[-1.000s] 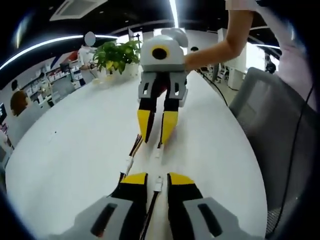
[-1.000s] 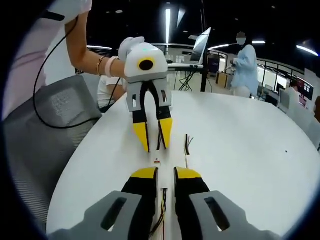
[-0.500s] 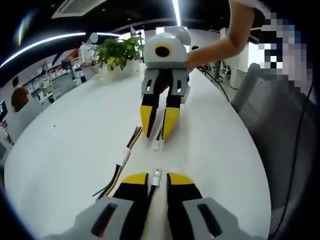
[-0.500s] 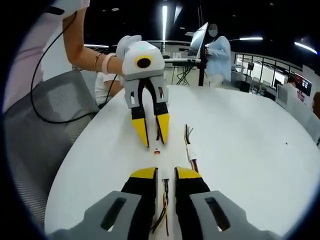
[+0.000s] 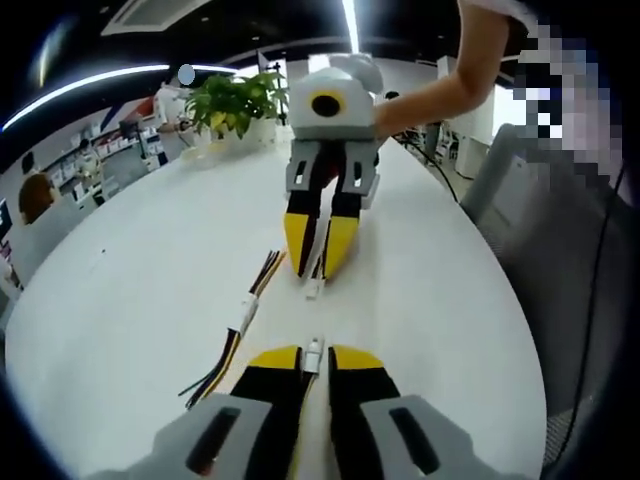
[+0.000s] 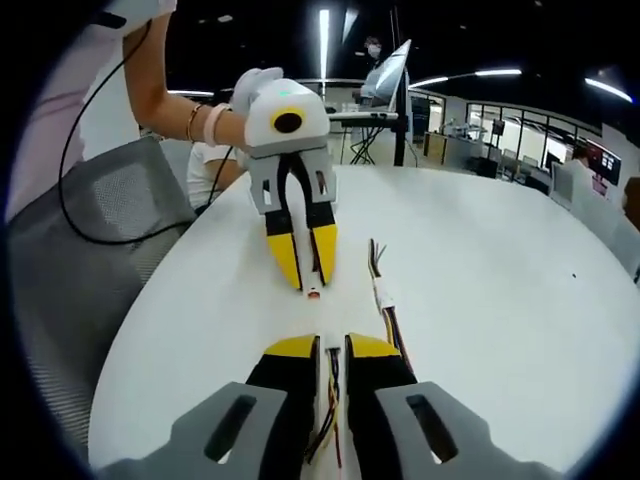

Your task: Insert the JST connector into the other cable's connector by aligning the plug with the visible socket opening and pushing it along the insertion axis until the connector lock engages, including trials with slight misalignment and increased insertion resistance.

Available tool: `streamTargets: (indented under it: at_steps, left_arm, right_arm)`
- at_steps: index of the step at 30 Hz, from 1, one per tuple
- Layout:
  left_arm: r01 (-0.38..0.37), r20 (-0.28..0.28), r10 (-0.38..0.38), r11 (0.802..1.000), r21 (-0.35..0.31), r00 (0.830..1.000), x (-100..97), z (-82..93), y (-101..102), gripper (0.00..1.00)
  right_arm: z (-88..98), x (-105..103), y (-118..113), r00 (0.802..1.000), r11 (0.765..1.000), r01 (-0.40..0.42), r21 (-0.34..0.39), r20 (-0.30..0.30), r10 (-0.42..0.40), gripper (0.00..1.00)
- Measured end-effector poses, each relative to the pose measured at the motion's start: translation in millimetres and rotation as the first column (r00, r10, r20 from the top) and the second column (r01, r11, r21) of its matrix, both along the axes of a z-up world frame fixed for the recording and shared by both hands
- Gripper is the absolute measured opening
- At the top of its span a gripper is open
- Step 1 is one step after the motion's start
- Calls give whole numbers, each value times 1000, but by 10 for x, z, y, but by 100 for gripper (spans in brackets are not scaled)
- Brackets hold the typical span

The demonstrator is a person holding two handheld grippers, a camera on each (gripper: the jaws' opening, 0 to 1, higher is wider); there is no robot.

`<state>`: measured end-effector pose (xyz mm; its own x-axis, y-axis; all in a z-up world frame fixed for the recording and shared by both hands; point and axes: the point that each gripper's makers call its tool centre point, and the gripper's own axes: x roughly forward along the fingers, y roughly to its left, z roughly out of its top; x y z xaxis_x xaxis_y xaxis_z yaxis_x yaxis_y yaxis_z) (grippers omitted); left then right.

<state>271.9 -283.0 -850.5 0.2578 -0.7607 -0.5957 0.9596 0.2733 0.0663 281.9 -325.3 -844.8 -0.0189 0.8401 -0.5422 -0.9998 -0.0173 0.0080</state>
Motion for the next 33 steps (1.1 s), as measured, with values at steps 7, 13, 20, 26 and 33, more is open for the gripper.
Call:
streamTargets:
  at_steps: [7, 13, 20, 26, 33]
  left_arm:
    - [1, 0, -1, 1000, -17, 1000, 11, 6, 10, 0]
    - [6, -6, -6, 1000, -30, 1000, 4, 12, 8, 0]
    - [14, -2, -14, 999, -29, 1000, 3, 10, 6, 0]
    - [24, 10, -24, 999, -24, 1000, -7, 26, -5, 0]
    - [21, 10, -21, 1000, -19, 1000, 3, 21, 3, 0]
  right_arm:
    - [-63, -7, -8, 1000, 1000, 1, -7, -10, -1, 7]
    - [-73, -10, 14, 1000, 1000, -7, -14, -5, 7, 6]
    - [-66, 4, 13, 1000, 1000, -5, -16, -3, 5, 5]
    - [-62, 11, 20, 1000, 1000, -10, -8, 0, 10, 4]
    - [-61, 11, 27, 1000, 1000, -13, -7, 2, 13, 4]
